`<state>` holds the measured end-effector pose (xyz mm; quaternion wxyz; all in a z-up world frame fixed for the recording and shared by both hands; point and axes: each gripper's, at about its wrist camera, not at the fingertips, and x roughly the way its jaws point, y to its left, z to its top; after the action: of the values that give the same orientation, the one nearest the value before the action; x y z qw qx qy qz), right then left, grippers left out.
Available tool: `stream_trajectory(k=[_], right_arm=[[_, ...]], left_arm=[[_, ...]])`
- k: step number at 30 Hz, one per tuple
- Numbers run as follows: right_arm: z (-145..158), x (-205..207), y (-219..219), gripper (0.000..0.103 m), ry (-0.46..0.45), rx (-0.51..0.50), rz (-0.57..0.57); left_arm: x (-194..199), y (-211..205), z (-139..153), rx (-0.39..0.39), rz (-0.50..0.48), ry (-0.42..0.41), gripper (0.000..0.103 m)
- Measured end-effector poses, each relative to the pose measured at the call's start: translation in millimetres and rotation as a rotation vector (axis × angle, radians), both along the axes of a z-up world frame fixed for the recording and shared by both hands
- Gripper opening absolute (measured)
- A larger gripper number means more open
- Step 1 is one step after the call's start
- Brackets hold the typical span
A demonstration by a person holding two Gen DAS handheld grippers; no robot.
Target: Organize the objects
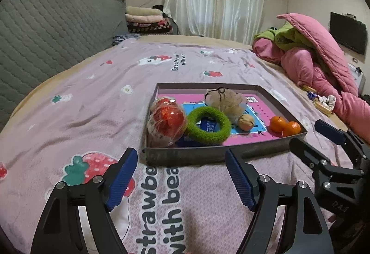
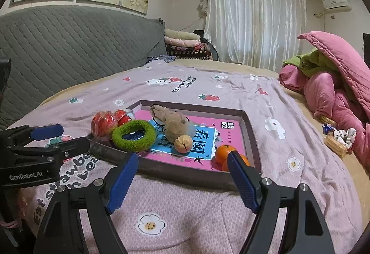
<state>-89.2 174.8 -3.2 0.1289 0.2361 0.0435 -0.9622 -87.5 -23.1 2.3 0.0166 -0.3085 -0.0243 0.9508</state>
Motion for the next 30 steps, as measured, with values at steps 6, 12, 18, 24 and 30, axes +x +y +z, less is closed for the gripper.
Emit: stream_trajectory(k=[6, 12, 18, 24, 30], right_arm=[[-6, 8, 1, 0.079, -0.023, 0.006, -0.021], [-14, 20, 3, 0.079, -0.065, -0.016, -0.031], [-20, 32, 4, 0.079, -0.080, -0.011, -0.041], [-27, 46, 0, 0.079, -0.070, 0.011, -0.042], [-34, 61, -8, 0.079, -0.052, 0.033, -0.043]], left_arm=[[10, 3, -13, -0.024, 0.011, -0.043, 0.080], [20, 11, -22, -0.062, 0.013, -0.061, 0.080], [27, 15, -26, -0.065, 0.000, -0.071, 0.080], [33, 14, -33, -0.020, 0.006, -0.098, 0.080], [42, 15, -40, 0.001, 0.016, -0.100, 0.080]])
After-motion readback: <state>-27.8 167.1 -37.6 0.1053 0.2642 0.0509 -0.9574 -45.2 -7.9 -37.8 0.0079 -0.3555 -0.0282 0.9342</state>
